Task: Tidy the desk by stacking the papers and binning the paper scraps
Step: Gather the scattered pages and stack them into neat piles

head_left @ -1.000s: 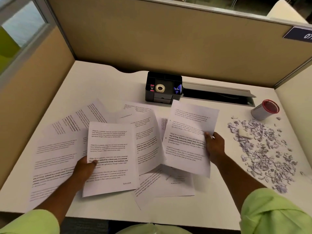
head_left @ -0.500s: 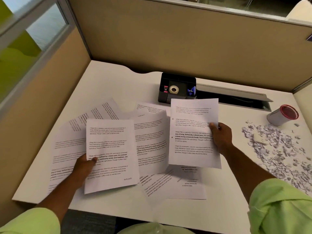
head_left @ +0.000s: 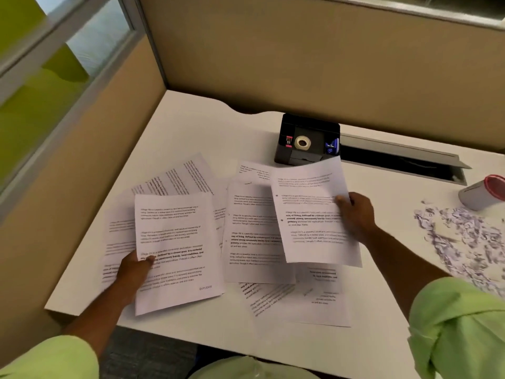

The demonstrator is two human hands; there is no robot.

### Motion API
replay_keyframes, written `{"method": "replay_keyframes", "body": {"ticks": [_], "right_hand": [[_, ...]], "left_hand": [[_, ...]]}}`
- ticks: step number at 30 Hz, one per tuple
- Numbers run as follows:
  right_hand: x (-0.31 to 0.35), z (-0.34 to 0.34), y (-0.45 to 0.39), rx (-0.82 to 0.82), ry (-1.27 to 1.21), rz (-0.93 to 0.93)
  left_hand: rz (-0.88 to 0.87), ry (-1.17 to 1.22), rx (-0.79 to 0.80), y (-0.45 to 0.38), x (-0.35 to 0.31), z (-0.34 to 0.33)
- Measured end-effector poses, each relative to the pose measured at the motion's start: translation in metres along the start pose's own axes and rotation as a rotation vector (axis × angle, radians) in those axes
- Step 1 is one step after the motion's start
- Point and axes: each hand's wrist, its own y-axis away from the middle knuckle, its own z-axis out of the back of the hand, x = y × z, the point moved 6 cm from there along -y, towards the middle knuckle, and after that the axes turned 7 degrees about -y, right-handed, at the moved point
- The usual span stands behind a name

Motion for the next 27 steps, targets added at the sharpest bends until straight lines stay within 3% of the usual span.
{"method": "replay_keyframes", "body": {"ticks": [6,10,19,27], "right_hand": [[-0.030,-0.071,0.038,0.086,-0.028,-0.164],[-0.026,-0.107,0.057,0.035,-0.013,-0.222],[-0.001,-0.153,0.098,0.061,0.404,-0.311],[-0.006,-0.156,0.088,0.124,0.142,-0.381]], "left_hand": [[0.042,-0.032,0.018,0.005,0.003,-0.012],[0.051,-0.041,0.038,0.001,0.013,-0.016],[0.039,-0.055,0.075,0.001,0.020,-0.021],[0.020,-0.022,0.125,-0.001,0.021,-0.018]]}}
